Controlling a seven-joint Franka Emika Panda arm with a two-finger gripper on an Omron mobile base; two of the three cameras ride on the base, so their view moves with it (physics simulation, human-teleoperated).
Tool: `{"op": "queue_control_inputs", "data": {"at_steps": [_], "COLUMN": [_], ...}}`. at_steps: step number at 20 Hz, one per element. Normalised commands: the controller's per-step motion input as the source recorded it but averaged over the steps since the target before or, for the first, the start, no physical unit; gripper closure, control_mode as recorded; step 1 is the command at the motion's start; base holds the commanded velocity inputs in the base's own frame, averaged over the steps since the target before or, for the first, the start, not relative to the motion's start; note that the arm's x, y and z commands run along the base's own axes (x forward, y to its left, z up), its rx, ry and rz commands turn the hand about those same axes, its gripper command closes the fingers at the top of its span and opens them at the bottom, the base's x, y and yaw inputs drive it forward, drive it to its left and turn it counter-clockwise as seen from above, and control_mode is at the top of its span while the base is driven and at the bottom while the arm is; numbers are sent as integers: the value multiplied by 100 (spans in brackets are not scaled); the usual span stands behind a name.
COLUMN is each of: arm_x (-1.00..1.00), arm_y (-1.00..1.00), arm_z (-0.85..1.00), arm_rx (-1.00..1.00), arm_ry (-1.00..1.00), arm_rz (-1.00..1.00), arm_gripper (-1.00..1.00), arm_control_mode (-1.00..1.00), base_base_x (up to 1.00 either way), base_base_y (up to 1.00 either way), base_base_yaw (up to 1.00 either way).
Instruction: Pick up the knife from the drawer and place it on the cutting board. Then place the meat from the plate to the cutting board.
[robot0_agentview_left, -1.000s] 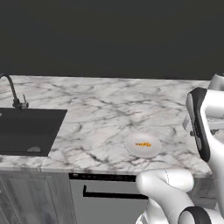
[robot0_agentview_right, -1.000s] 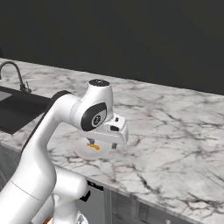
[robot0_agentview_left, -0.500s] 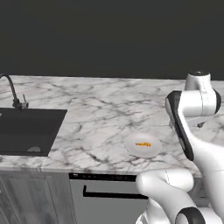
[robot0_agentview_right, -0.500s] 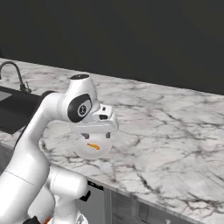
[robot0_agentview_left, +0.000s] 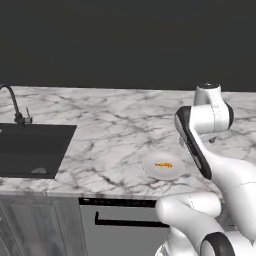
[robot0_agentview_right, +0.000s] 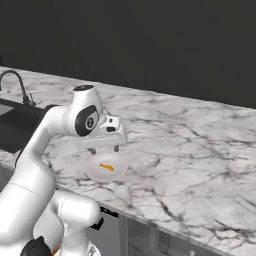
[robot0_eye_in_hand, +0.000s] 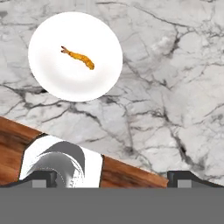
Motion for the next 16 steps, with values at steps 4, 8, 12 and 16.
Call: {"op": "queue_control_inputs", "data": {"at_steps": [4, 8, 12, 16], "arm_x": [44, 29, 7, 1], "arm_y": [23, 15, 0, 0], "arm_z": [-16, -16, -11, -13], "arm_rx": [0, 0, 0, 0], "arm_ry": [0, 0, 1, 18], "arm_rz": [28, 31, 34, 25], "arm_gripper": [-100, -100, -100, -100], "arm_control_mode": [-100, -100, -100, -100], "base_base_x": [0, 0, 0, 0], "base_base_y": [0, 0, 0, 0], "base_base_yaw": [0, 0, 0, 0]}}
